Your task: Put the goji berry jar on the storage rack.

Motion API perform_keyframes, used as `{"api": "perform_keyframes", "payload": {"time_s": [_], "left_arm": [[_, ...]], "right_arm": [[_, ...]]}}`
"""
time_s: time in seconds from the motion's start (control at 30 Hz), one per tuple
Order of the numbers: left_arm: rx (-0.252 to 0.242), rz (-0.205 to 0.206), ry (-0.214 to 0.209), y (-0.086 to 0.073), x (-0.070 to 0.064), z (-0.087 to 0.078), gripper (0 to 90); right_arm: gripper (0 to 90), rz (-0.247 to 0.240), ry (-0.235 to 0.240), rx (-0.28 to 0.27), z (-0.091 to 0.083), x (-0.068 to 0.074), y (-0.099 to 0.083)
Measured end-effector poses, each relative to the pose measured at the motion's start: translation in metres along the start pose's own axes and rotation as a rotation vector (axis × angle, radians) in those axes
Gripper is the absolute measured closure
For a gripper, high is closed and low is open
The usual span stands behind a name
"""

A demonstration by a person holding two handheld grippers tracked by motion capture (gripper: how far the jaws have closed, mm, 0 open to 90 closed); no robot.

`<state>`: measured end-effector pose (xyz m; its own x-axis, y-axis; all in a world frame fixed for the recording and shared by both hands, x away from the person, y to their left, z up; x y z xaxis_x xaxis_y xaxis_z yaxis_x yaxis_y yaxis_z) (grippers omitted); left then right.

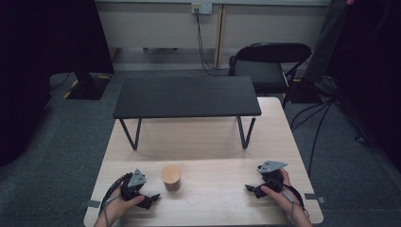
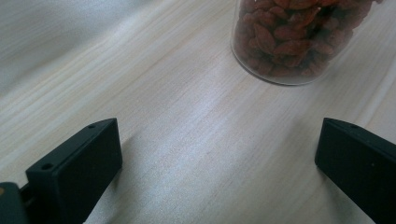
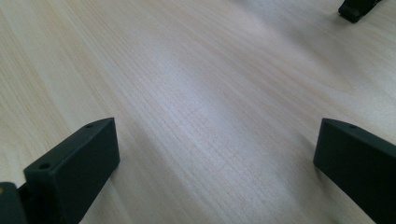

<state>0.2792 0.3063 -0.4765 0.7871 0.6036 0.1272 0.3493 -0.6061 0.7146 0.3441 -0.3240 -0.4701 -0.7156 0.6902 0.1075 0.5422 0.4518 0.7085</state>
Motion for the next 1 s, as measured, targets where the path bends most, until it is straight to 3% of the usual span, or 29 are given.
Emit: {"api": "perform_keyframes", "payload": {"time_s": [1.0], "left_arm": [[-0.006, 0.008, -0.005, 0.0036, -0.0014, 0.0039, 0.3]], "right_arm": [[0.0, 0.0, 0.0, 0.0, 0.0, -0.0001, 0.0]]}}
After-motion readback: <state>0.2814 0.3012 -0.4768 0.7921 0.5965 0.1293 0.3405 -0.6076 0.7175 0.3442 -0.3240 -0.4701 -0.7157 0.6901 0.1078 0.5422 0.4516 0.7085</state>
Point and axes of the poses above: each handheld gripper's, and its own axes: z roughly forward along the jaws, y roughly out of its top, x roughly to its left, the point moved 3 cm from there along z, roughly forward along the jaws, and after that the axes turned 10 degrees about z, right-handed, at the moved point
